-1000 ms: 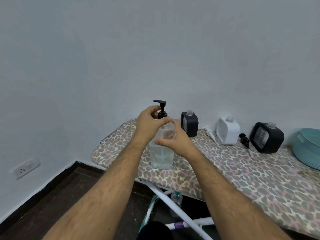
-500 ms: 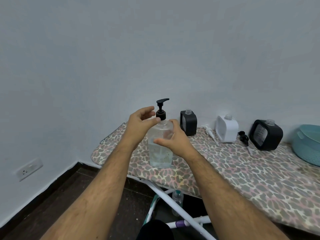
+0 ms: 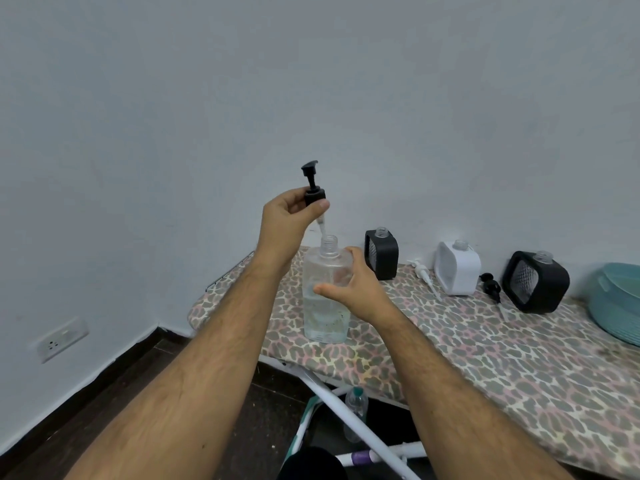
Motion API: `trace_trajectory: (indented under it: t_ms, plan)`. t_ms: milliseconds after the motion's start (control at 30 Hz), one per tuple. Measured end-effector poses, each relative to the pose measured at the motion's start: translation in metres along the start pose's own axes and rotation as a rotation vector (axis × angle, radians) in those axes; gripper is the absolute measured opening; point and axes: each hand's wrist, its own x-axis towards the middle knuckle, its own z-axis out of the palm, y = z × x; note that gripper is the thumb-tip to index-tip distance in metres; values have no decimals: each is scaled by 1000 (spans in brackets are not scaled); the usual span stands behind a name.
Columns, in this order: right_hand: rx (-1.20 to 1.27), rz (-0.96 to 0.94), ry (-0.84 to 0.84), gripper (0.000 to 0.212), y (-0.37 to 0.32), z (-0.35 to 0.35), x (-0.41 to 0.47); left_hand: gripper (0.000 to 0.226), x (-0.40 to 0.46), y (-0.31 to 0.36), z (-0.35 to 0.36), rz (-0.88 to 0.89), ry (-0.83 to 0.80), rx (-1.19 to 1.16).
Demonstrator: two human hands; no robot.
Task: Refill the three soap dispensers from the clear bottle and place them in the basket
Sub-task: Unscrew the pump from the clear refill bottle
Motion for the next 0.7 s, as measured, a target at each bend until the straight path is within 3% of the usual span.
trace_trajectory:
  t_ms: [200,333,700]
  plan:
    - [12,-5,0,73,-1,0,0,21,9,21,-1,-30,1,-68]
    - [9,5,0,72,-4,-1,-2,25,12,37,4,59,-7,-10]
    - [-6,21,-20,73,-8,-3,-6,26,21,91,-2,100,25,-86]
